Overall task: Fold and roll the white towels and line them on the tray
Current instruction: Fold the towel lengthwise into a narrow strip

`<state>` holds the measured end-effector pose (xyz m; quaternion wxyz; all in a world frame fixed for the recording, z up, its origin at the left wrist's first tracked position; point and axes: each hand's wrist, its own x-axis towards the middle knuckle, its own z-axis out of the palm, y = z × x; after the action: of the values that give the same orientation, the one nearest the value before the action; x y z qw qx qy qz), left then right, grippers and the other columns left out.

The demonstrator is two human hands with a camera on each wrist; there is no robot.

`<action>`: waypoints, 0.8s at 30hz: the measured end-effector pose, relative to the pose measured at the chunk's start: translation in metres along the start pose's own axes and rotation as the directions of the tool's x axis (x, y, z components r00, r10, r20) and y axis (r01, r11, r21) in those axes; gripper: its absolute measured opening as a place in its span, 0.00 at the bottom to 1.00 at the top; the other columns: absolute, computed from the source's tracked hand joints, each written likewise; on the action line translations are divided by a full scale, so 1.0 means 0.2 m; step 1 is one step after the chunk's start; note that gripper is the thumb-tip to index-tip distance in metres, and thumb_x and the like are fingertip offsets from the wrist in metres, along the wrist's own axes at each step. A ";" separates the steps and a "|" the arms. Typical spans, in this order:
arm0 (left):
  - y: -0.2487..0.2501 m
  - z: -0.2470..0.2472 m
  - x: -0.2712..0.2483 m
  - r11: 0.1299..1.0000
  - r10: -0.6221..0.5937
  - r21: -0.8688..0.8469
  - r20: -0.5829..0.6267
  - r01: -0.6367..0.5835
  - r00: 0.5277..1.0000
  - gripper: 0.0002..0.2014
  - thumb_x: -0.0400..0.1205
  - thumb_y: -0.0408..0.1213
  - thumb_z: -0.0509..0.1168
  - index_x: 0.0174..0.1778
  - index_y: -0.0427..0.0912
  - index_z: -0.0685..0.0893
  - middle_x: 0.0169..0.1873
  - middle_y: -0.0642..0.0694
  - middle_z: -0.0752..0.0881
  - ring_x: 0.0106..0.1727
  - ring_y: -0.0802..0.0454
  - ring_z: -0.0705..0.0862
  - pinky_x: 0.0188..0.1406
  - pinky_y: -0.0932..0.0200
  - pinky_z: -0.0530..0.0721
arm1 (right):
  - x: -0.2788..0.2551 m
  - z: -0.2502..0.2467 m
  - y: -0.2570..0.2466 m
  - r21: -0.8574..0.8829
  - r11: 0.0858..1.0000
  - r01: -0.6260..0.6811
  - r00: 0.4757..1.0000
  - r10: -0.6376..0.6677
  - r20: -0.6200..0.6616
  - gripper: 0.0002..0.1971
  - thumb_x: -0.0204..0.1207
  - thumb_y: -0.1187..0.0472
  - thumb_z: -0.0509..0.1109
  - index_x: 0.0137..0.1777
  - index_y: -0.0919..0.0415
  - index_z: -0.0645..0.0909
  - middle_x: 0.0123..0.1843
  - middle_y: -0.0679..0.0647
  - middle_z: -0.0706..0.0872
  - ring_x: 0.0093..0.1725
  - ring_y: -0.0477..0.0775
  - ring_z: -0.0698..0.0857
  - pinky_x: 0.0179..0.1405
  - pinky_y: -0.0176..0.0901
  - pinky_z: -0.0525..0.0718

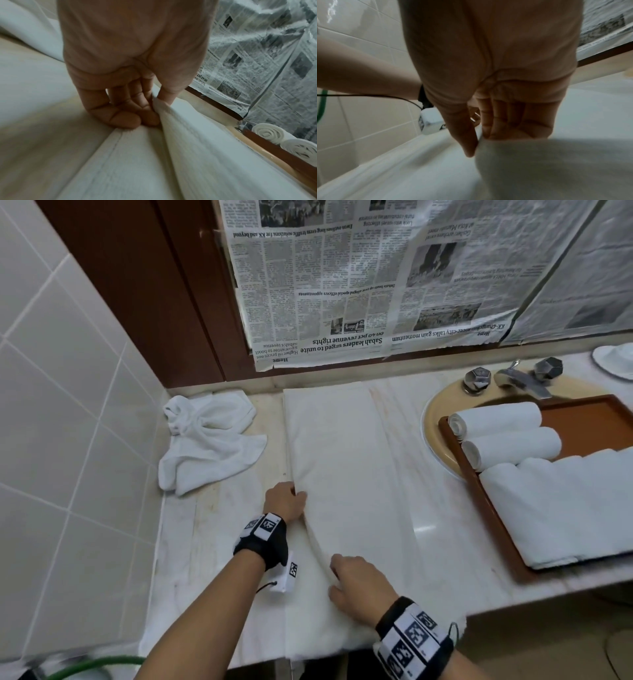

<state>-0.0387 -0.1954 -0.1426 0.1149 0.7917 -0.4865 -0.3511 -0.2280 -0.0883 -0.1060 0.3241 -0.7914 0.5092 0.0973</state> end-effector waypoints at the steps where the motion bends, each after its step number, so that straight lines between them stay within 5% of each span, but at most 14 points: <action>1: -0.01 0.00 0.01 1.000 0.003 -0.009 -0.014 -0.003 1.000 0.12 0.84 0.42 0.63 0.43 0.36 0.82 0.42 0.41 0.84 0.44 0.45 0.77 0.44 0.59 0.70 | -0.04 0.02 0.02 -0.024 0.999 -0.025 0.999 0.025 0.027 0.11 0.81 0.58 0.60 0.61 0.60 0.72 0.53 0.58 0.80 0.48 0.60 0.77 0.44 0.47 0.73; 6: -0.04 0.00 0.05 1.000 0.009 -0.020 -0.049 -0.010 0.999 0.14 0.83 0.44 0.66 0.42 0.34 0.82 0.39 0.43 0.82 0.44 0.42 0.77 0.42 0.56 0.70 | -0.22 0.07 0.11 0.009 0.999 -0.036 0.998 0.035 0.050 0.09 0.79 0.54 0.59 0.55 0.57 0.72 0.45 0.55 0.80 0.43 0.62 0.79 0.39 0.50 0.75; 12: -0.05 0.02 -0.01 0.993 0.006 -0.120 -0.091 -0.017 0.996 0.13 0.82 0.45 0.68 0.49 0.37 0.81 0.41 0.45 0.84 0.45 0.46 0.78 0.42 0.59 0.70 | -0.23 0.12 0.04 0.211 0.972 0.101 0.982 -0.131 0.134 0.14 0.77 0.51 0.65 0.60 0.53 0.77 0.49 0.52 0.88 0.48 0.52 0.83 0.51 0.44 0.81; 15: -0.10 0.02 -0.07 0.988 0.007 -0.150 -0.137 -0.028 0.990 0.10 0.81 0.41 0.69 0.52 0.39 0.81 0.43 0.43 0.86 0.47 0.46 0.81 0.44 0.58 0.75 | -0.11 0.08 0.10 0.302 0.932 0.202 0.979 -0.203 -0.030 0.14 0.77 0.49 0.62 0.55 0.54 0.84 0.48 0.52 0.88 0.44 0.46 0.82 0.50 0.41 0.81; 20: -0.13 0.04 -0.10 0.994 0.091 -0.042 -0.226 -0.103 0.970 0.10 0.84 0.37 0.65 0.59 0.38 0.79 0.50 0.40 0.85 0.54 0.40 0.84 0.51 0.47 0.83 | 0.27 -0.10 0.28 0.016 0.981 0.196 0.864 -0.165 -0.476 0.24 0.78 0.51 0.53 0.63 0.62 0.83 0.60 0.57 0.86 0.58 0.61 0.84 0.55 0.53 0.82; 24: -0.04 0.09 -0.12 0.955 0.269 0.202 -0.273 -0.218 0.924 0.19 0.86 0.41 0.60 0.73 0.45 0.75 0.71 0.45 0.75 0.69 0.41 0.74 0.60 0.44 0.79 | 0.48 -0.23 0.35 -0.113 0.990 0.080 0.955 -0.109 -0.277 0.38 0.75 0.44 0.38 0.79 0.59 0.70 0.82 0.55 0.69 0.81 0.60 0.67 0.74 0.57 0.68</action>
<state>-0.0526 -0.1674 -0.1497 0.1624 0.7756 -0.5862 -0.1685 -0.2516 -0.2065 -0.1459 0.2123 -0.8359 0.5062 -0.0068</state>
